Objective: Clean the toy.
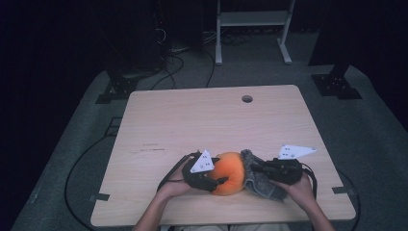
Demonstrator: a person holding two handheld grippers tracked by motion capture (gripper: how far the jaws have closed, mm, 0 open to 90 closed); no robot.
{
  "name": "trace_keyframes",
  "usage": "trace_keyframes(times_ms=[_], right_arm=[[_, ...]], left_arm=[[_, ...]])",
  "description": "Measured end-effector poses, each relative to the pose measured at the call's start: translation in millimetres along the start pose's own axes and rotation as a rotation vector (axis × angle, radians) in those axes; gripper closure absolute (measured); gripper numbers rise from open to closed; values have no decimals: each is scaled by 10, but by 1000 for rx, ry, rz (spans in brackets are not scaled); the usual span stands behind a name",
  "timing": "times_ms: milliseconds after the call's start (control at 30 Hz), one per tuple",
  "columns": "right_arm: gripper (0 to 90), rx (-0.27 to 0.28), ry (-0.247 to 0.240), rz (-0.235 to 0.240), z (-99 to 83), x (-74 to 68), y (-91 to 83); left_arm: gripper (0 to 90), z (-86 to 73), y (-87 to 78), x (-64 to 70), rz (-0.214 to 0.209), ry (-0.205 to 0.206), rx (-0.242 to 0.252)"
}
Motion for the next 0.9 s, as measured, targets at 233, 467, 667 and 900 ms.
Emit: trace_keyframes(times_ms=[233,467,667,900], right_arm=[[799,-86,31,-47,-224,174,-8],[799,16,-17,33,94,-96,52],[800,-23,-19,6,-58,-78,56],[800,-87,-8,-40,-185,98,-123]], left_arm=[[322,-16,-17,-7,-9,-1,-4],[323,29,23,92,-34,49,1],[120,116,41,-32,11,-80,10],[243,82,101,89,-13,-1,10]])
Point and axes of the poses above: each handheld gripper's, and its own axes: y roughly forward along the jaws, z roughly out of its top, x roughly to its right, the point moved 10 cm from there along y, roughly forward along the jaws, and after that the axes turned 9 degrees about x, right-handed, at the moved point
